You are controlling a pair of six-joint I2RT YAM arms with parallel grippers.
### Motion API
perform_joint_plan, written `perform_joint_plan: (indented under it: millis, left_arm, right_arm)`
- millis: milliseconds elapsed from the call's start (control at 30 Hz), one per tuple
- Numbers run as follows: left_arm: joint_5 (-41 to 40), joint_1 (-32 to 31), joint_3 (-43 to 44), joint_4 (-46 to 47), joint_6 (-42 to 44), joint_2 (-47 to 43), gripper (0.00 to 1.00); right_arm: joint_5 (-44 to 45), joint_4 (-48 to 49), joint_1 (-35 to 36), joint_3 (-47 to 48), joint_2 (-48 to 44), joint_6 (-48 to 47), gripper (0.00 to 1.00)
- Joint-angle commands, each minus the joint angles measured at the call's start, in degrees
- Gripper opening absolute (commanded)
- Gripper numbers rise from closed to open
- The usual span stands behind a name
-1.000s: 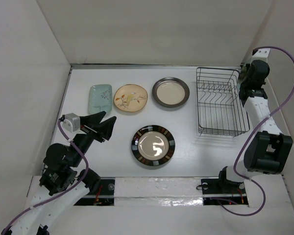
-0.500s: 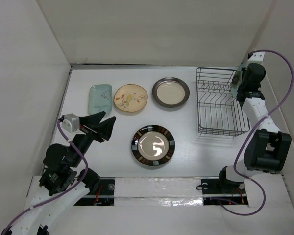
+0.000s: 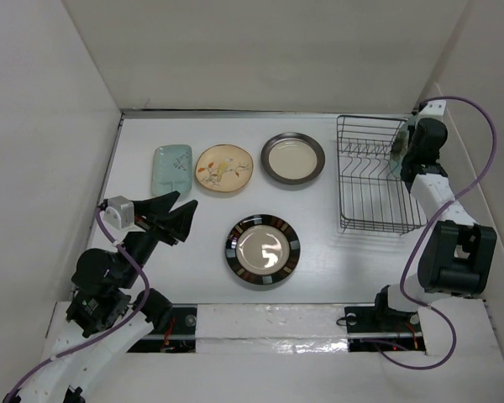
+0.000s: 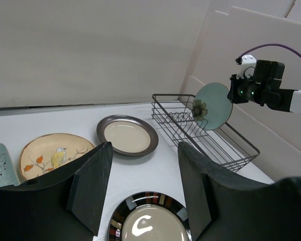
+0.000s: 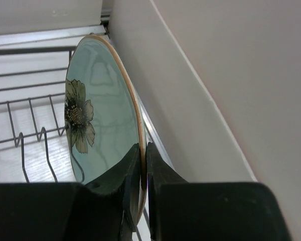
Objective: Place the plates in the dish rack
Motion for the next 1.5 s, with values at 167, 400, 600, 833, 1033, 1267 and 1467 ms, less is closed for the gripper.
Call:
perform_joint_plan:
  millis: [167,400,600,833,1033,1267,1467]
  left_arm:
    - [-0.47,0.25,1.64,2.38,-0.34,-0.72,0.52]
    - [-0.73,0.25,1.38,2.38,-0.34,0.24,0.52]
    - [-2.05,0.25,1.29,2.03,-0.08,1.47,0.41]
    - [-4.95,0.25,1.21,1.59,-0.08,3.40,0.00]
    - [-6.88,0.25,1.20,1.33,0.19,5.42,0.03]
    - [-8.81,0.25,1.29,1.07,0.10,6.66,0.41]
    - [-8.82,0.25,1.38,0.89,0.01,6.66,0.44]
  right_arm:
    - [2.43,15.05,0.90,-4.66,-2.56,2.85,0.31]
    - [6.46,13.48,2.39,-1.24,-3.70,6.54,0.47]
    - [2.11,5.32,10.54,5.97,-9.06,17.94,0.57]
    - [-12.59,0.47,31.88,7.91,-3.73,32.88,0.00]
    - [-12.43,1.43,45.54,10.81,13.85,48.68,0.02]
    - [-10.23,10.22,51.96,12.83,28.01,63.92,0.50]
    - [-6.63,9.53,52.50,13.70,32.93,72.71,0.60]
